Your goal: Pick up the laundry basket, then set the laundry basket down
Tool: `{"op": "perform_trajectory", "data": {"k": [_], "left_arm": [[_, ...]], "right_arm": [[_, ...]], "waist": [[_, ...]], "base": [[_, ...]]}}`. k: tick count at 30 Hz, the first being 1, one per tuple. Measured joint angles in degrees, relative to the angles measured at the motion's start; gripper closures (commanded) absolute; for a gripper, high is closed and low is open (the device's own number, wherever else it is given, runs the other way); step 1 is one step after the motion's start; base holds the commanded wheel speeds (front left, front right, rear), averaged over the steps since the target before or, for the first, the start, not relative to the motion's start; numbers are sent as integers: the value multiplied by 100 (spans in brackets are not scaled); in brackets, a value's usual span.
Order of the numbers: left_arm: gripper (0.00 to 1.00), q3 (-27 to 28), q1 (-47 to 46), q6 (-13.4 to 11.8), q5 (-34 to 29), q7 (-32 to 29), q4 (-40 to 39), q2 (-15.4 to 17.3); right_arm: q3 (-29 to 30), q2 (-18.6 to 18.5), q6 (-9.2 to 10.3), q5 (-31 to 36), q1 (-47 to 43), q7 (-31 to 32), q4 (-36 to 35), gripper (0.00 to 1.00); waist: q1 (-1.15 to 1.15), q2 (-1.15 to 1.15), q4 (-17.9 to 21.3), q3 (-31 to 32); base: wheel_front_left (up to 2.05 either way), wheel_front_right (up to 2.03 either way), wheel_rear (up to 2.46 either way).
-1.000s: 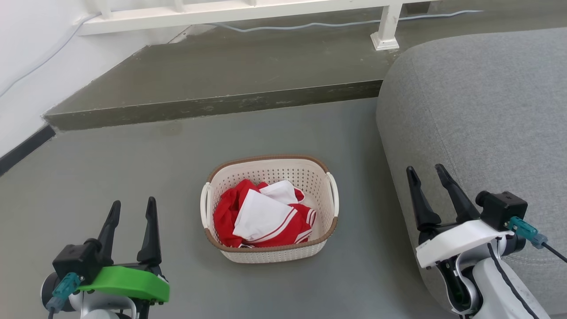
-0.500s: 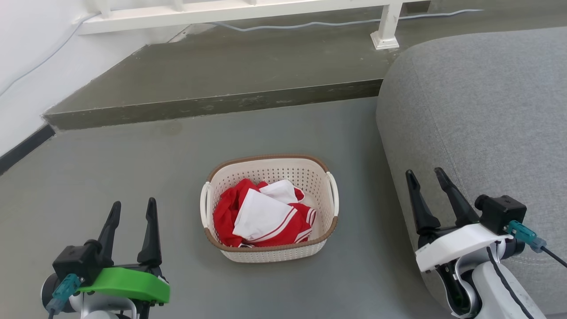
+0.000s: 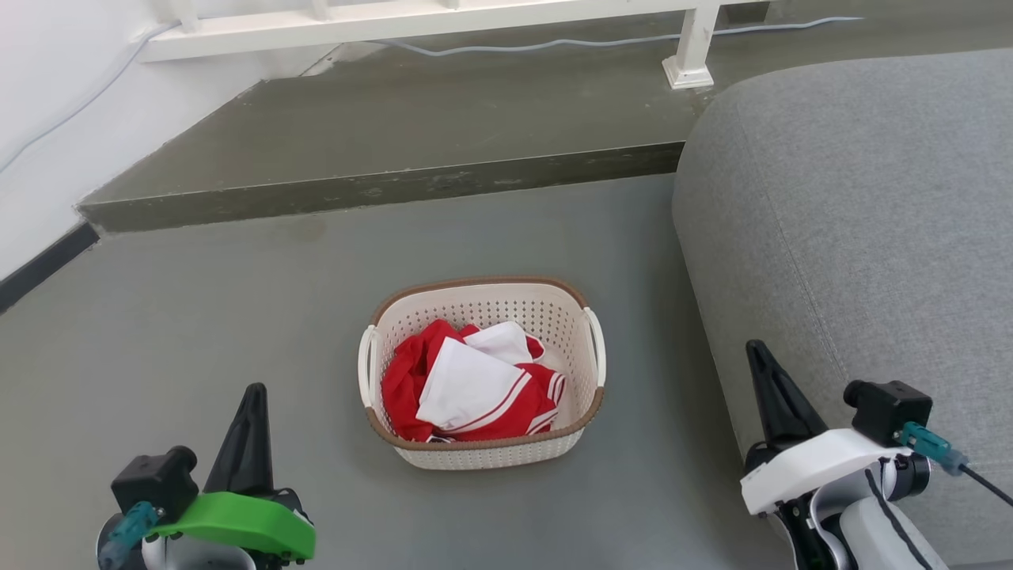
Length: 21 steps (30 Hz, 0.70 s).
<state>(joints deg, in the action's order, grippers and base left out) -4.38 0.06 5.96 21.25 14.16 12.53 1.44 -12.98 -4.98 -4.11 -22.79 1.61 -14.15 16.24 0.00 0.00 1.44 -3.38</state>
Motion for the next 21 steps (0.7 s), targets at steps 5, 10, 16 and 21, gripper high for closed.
{"op": "perform_trajectory", "data": {"k": [5, 10, 16, 21], "left_arm": [[100, 51, -1, 1, 361, -102, 13, 0], [100, 71, -2, 1, 842, -211, 37, 0], [100, 113, -3, 1, 1307, -356, 57, 0], [100, 175, -5, 1, 1641, -455, 79, 1]], "right_arm": [[81, 14, -1, -360, 0, 66, -14, 100], [171, 36, -8, -866, 0, 168, -20, 100], [299, 52, -35, -1278, 1, 298, -33, 100], [397, 64, -43, -1626, 2, 411, -41, 100]], "waist": [[0, 0, -8, 22], [0, 0, -16, 39], [0, 0, -26, 58], [0, 0, -35, 75]], "base": [[0, 0, 0], [0, 0, 0], [0, 0, 0], [0, 0, 0]]}}
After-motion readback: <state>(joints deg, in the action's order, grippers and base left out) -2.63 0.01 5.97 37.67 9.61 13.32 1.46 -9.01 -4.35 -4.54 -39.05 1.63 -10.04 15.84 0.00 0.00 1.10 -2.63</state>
